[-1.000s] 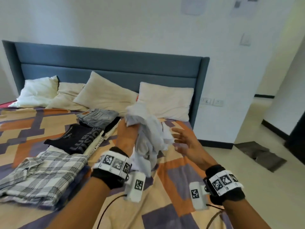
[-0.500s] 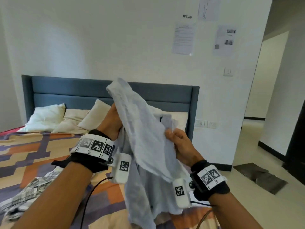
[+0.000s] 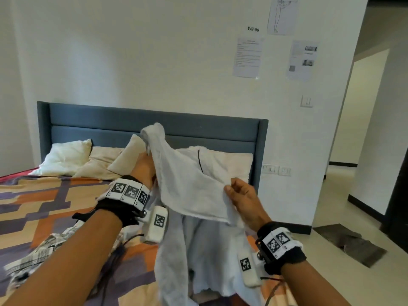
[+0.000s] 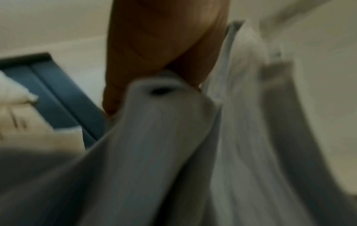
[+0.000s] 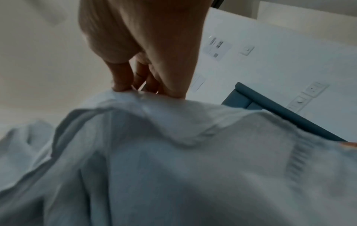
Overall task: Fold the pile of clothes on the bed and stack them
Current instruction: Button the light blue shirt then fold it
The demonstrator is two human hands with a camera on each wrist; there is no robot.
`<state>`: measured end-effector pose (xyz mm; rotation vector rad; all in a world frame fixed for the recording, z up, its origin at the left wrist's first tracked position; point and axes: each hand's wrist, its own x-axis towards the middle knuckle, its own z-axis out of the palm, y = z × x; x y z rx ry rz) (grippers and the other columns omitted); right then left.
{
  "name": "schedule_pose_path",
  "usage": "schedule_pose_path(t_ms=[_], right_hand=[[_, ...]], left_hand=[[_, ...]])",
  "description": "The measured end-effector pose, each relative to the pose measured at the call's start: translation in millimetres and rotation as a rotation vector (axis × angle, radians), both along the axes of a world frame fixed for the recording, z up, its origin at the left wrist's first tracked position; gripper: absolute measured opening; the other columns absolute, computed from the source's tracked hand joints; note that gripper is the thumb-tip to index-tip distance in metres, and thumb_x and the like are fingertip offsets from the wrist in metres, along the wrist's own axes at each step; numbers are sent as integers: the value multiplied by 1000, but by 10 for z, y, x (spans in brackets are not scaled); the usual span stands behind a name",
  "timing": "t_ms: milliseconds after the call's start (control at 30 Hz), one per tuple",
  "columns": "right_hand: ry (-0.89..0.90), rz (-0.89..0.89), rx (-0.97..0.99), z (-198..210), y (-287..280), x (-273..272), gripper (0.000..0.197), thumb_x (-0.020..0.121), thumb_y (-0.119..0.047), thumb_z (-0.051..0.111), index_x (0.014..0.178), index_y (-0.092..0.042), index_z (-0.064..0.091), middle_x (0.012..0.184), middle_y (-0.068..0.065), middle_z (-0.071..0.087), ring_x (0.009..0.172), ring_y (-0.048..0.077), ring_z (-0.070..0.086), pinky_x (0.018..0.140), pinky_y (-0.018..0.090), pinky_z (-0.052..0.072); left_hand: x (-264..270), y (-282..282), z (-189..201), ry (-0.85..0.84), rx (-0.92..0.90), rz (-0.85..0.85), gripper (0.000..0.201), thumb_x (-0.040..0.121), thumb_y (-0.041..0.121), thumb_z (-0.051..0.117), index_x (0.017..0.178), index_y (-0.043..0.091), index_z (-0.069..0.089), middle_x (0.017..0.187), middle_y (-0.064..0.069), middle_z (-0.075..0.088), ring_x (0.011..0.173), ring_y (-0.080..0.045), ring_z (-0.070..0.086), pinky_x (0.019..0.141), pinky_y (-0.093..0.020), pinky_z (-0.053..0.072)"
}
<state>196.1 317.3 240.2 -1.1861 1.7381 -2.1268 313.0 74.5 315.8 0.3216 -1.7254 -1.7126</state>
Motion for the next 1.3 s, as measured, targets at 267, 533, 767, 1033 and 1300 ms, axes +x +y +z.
schedule_pose_path(t_ms=[267,533,767,1033,1300], right_hand=[[109,-180,55,249,189,-291,18,96,-11,60,80,-6,67,74,1,62,72,14,54,69,28,44],[323,52,67,268,124,17,11,95,-4,57,88,-6,66,78,-7,66,75,8,58,71,19,48],[252,36,295,2,346,-216,34,85,-31,74,109,-8,67,95,4,72,87,19,66,80,34,53],[305,202,1179,-968,294,-497,56,68,-51,72,109,-13,68,106,10,71,87,18,64,74,32,54],[285,-448,403,-232,566,-689,52,92,-55,54,54,-22,46,52,-14,45,54,8,40,55,28,31]], left_hand=[[70,-107,-159,-334,-631,257,45,85,-2,57,128,9,59,132,-10,57,123,-29,52,104,-35,40],[-298,604,-545,-256,-757,-598,58,86,24,73,139,24,47,138,4,54,128,-11,50,106,-27,42],[-402,645,-682,-29,-595,-347,42,76,38,74,88,-2,71,83,-14,68,76,-16,57,74,-40,47],[-180,627,-428,143,-1276,172,28,85,40,56,90,14,66,86,-2,52,68,-21,53,60,-34,44],[75,151,-376,21,-836,380,14,86,10,69,82,2,58,81,-13,56,75,-22,47,63,-29,25]])
